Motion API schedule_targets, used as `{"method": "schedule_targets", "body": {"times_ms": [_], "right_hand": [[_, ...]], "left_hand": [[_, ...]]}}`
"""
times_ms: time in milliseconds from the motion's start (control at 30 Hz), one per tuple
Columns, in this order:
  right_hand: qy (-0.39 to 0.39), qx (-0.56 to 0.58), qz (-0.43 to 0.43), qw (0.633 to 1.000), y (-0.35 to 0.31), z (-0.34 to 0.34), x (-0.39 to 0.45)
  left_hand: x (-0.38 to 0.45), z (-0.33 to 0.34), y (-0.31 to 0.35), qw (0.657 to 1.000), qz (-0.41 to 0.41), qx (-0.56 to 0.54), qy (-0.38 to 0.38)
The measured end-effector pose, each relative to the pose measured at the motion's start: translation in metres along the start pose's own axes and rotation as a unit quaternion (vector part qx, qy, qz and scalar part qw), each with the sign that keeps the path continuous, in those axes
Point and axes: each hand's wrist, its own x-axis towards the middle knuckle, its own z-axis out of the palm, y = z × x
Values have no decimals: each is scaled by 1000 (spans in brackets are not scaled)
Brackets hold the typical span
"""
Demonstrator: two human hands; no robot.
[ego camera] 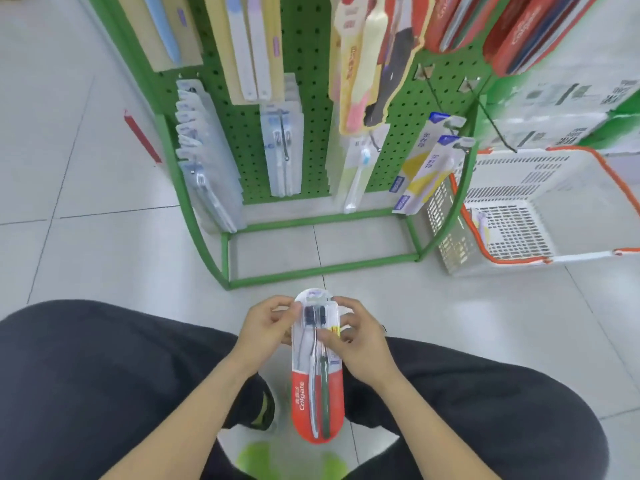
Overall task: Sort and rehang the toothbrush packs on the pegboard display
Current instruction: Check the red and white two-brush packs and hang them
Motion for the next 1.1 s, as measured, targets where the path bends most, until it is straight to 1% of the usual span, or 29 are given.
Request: {"method": "schedule_targets", "body": {"times_ms": [133,267,367,467,533,633,800,900,1000,1100], "right_hand": [[-25,35,39,998,9,6,5],[-36,97,74,992,6,6,11],[-20,108,94,989,4,9,11],[-14,113,104,988,6,9,14],[-7,97,101,990,11,9,16],[11,74,92,993,18,9,17],[59,97,110,987,33,6,17],[70,92,107,987,38,1,18],[34,95,100,990,36,-2,17],[-8,78,78,994,37,-1,17]], "left_hand": [[13,4,-11,999,15,49,-8],[19,3,-21,996,30,83,20],[19,4,-27,996,26,75,31],[16,9,-28,998,27,42,47],[15,12,-27,998,30,38,45],[16,13,-27,998,33,46,14],[13,13,-24,996,0,-3,-91],[10,17,-24,995,-30,-6,-100],[12,19,-26,997,-38,2,-70],[14,17,-27,998,-32,38,-42]]}}
